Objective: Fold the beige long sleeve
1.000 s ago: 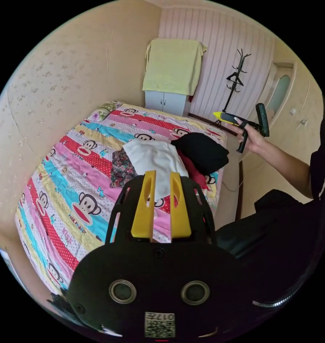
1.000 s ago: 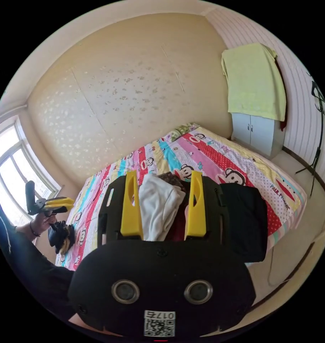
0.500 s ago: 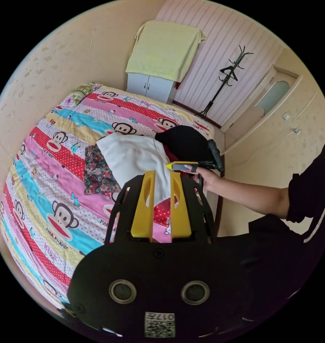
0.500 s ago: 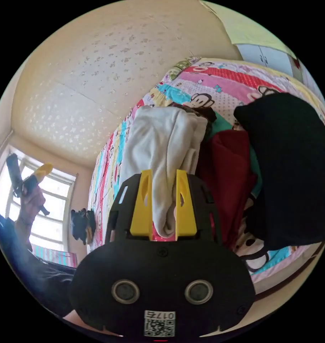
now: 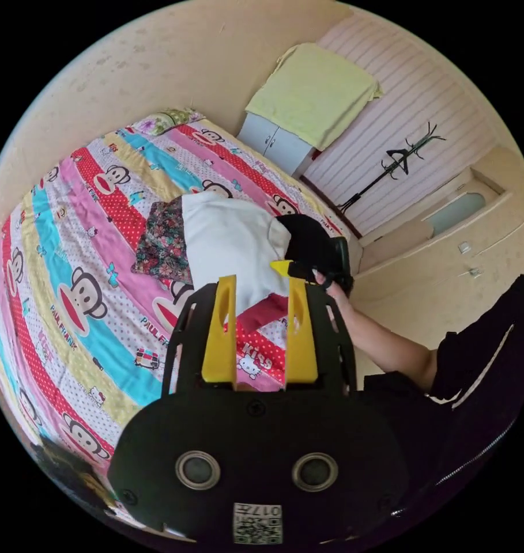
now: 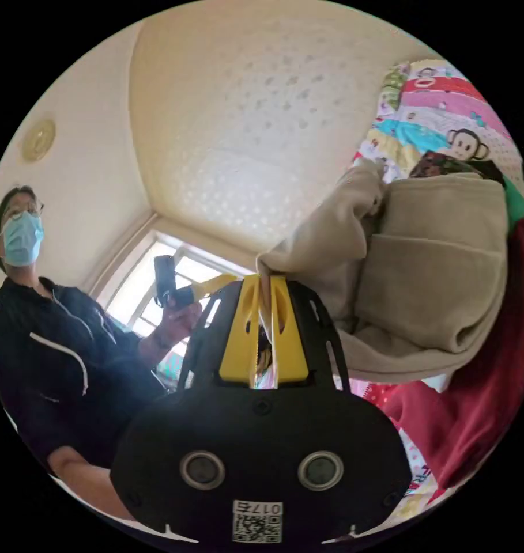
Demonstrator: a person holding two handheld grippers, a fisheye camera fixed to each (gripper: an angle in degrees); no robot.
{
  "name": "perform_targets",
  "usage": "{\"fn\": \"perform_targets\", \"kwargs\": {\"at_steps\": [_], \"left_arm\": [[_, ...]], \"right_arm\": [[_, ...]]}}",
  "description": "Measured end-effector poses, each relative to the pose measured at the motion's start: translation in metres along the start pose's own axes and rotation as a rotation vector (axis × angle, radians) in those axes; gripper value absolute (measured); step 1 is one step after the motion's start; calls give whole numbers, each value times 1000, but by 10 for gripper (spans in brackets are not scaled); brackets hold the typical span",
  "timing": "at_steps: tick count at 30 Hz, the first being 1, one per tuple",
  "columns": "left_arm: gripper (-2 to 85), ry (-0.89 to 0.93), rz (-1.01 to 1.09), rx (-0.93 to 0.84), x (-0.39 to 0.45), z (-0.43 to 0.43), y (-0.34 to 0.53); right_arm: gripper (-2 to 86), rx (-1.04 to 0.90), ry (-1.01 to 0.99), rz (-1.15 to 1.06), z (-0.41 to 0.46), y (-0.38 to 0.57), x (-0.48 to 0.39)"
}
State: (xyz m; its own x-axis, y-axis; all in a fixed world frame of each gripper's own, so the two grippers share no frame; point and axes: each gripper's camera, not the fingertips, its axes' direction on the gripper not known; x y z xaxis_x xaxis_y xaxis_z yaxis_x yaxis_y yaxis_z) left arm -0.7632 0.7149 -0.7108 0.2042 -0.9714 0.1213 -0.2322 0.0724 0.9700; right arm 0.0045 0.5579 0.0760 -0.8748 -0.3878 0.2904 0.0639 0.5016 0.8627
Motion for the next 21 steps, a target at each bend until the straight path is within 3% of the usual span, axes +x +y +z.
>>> {"fn": "perform_targets", "kwargs": {"at_steps": [4,6,9,12,15,21], "left_arm": [[190,171,-165,27,-38,-23,-23],[194,182,-203,-32,-50,-23,-31],[180,187,-239,-277,-62,-7,-32],[128,273,-342,-265,-87,-35,-8],[74,367,-346,-204,-107,-83,21],[64,627,-122,180,-126,-246,70]], "right_arm": [[11,-259,60,-258,37,-11,-53],[5,-379,-5,-359,56,-9,-76],[1,-398,-29,-382,66,-1,-96],[9,-423,-63,-381,69,12,-107],[17,-411,-116,-387,77,18,-128],[32,-358,-250,-560,91,-4,-204]]}}
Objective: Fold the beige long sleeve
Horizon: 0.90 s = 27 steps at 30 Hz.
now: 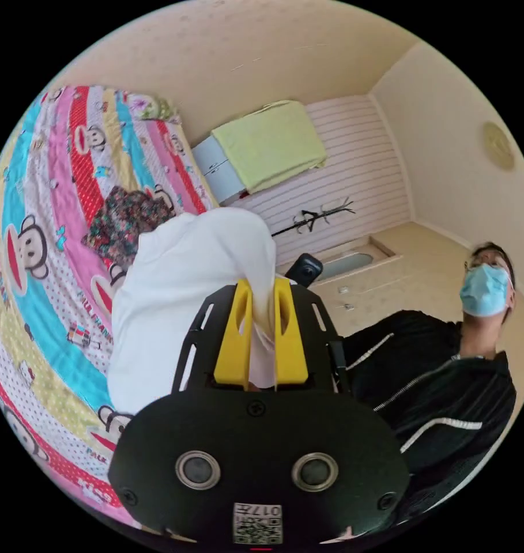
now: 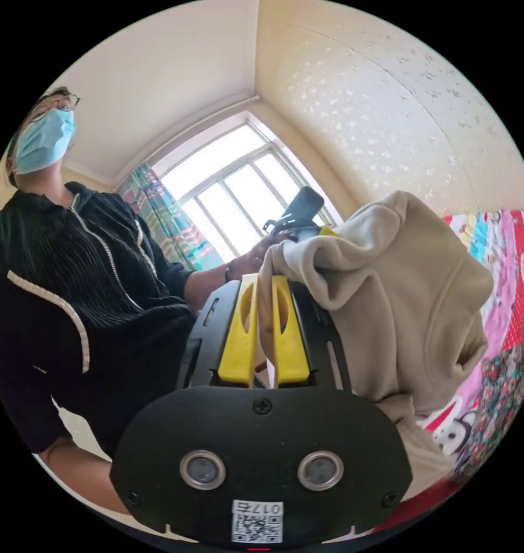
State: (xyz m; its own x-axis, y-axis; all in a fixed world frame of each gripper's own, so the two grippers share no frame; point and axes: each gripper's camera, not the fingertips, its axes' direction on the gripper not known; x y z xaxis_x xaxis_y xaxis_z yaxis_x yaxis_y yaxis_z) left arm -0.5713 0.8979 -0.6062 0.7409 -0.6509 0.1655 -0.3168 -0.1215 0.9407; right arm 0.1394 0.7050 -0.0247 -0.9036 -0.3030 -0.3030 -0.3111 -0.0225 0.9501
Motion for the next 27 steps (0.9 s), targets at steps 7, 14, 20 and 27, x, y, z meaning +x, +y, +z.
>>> {"fn": "perform_targets", "kwargs": {"at_steps": [7,14,20,27], "left_arm": [[62,395,620,402,142,-183,29],[62,539,1003,496,258,-285,63],[62,556,1056,517,307,-307,83],[62,318,872,838,317,-344,121]], "right_arm": [[39,331,-79,-276,-41,-31,-56],[203,367,523,-191,-57,-26,-58],[253,152,12,-173,4,-42,-24],[258,304,-392,-84,48,16,-14]]}}
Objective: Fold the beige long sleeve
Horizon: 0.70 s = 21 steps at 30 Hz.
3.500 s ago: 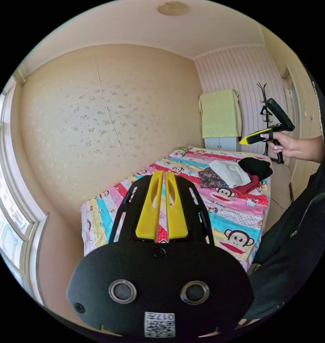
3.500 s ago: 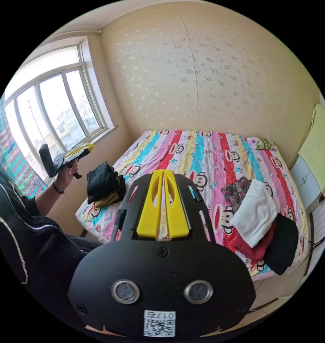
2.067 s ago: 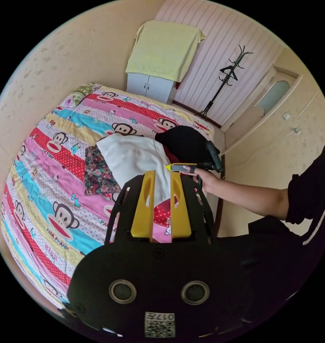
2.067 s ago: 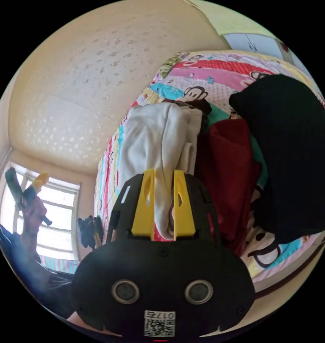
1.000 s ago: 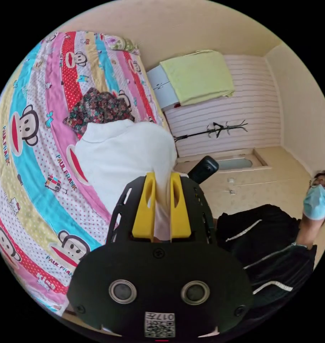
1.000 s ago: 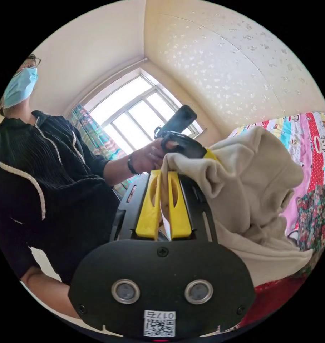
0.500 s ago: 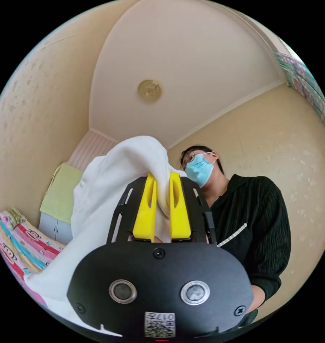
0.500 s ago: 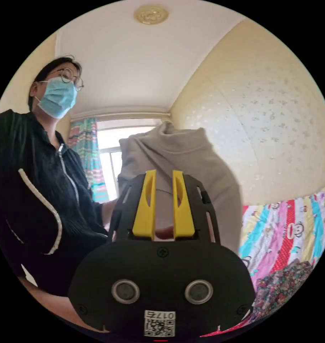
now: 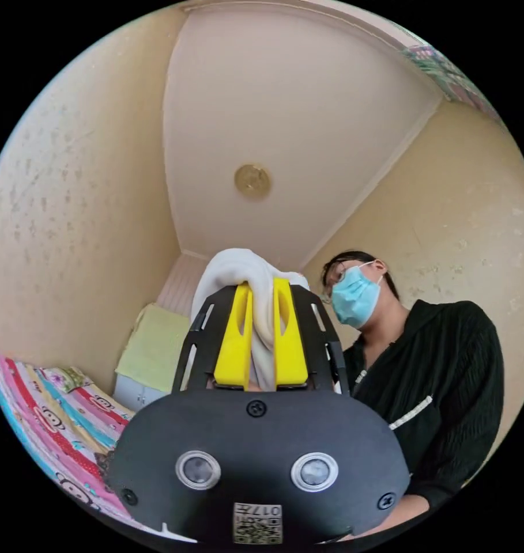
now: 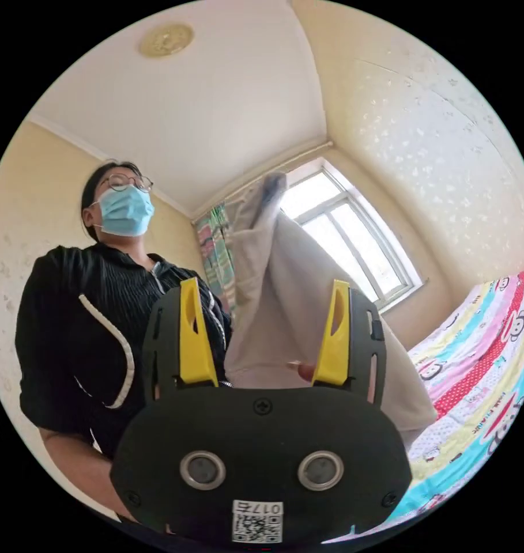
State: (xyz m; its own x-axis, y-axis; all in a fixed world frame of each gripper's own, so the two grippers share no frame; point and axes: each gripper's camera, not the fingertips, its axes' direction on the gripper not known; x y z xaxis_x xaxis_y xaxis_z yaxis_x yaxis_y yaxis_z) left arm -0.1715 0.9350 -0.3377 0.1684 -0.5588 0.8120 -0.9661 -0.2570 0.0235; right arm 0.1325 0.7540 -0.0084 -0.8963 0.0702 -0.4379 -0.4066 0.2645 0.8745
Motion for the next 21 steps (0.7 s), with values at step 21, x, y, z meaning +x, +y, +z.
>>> {"fn": "perform_targets", "kwargs": {"at_steps": [21], "left_arm": [[62,128,-14,186,15,66,-11]], "right_arm": [[60,-88,306,-69,103,134,-26]]}}
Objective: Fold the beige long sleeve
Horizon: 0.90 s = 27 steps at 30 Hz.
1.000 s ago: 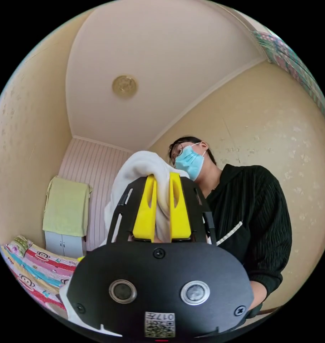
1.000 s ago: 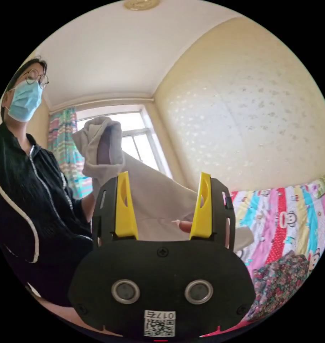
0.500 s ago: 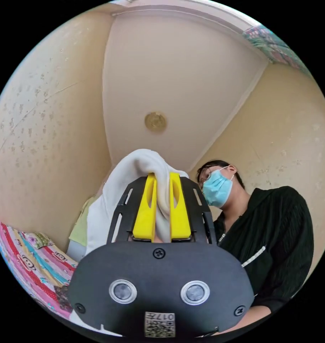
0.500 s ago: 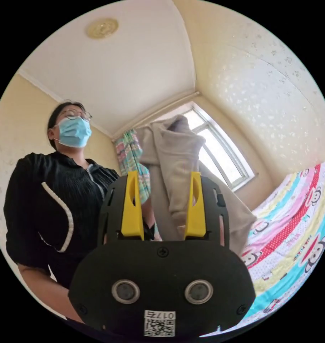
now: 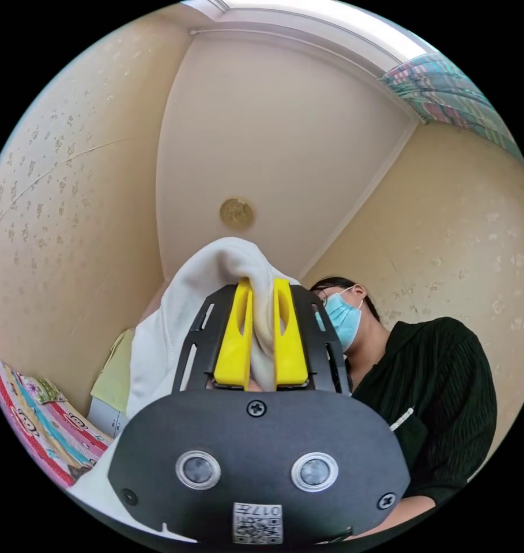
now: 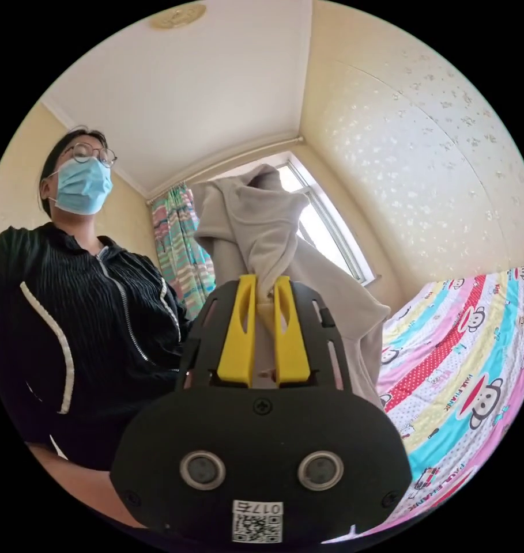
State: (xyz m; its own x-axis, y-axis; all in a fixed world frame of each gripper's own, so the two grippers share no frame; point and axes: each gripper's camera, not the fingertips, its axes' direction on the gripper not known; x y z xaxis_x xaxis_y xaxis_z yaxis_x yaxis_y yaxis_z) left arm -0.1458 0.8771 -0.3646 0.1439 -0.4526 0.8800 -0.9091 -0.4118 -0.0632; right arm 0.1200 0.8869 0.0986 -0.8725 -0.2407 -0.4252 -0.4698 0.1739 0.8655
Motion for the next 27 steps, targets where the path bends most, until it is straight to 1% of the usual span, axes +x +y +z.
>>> {"fn": "perform_targets", "kwargs": {"at_steps": [4,6,8,10,12,13,15,17,19,21,23,24,25,27], "left_arm": [[62,-28,-36,-9,-11,5,4],[62,-85,-45,-51,-11,6,5],[62,-233,-13,-162,-4,12,10],[62,-312,6,-257,-1,21,18],[62,-299,-9,-329,-5,31,30],[62,-273,-48,-366,-12,36,39],[63,-277,-85,-454,-21,48,54],[67,-373,-87,-556,-26,66,76],[86,-413,-102,-587,-31,76,88],[120,-400,-133,-548,-37,79,94],[158,-385,-179,-440,-43,76,96],[161,-385,-180,-414,-42,76,96],[169,-396,-166,-378,-39,79,96],[191,-445,-130,-369,-36,96,97]], "right_arm": [[42,51,38,12,-11,5,-10],[36,132,156,-81,-25,-8,-34],[33,139,263,-192,-27,-30,-58],[30,96,375,-295,-19,-55,-81],[28,45,424,-460,1,-81,-115],[28,44,426,-492,6,-86,-123],[27,47,465,-580,27,-104,-154],[28,-2,507,-660,48,-113,-176],[29,-58,563,-723,73,-118,-198],[29,-59,639,-777,99,-117,-225],[29,-17,693,-792,112,-116,-244],[29,-5,722,-805,120,-115,-256],[29,-12,735,-813,125,-114,-261],[30,-76,777,-847,148,-110,-283]]}}
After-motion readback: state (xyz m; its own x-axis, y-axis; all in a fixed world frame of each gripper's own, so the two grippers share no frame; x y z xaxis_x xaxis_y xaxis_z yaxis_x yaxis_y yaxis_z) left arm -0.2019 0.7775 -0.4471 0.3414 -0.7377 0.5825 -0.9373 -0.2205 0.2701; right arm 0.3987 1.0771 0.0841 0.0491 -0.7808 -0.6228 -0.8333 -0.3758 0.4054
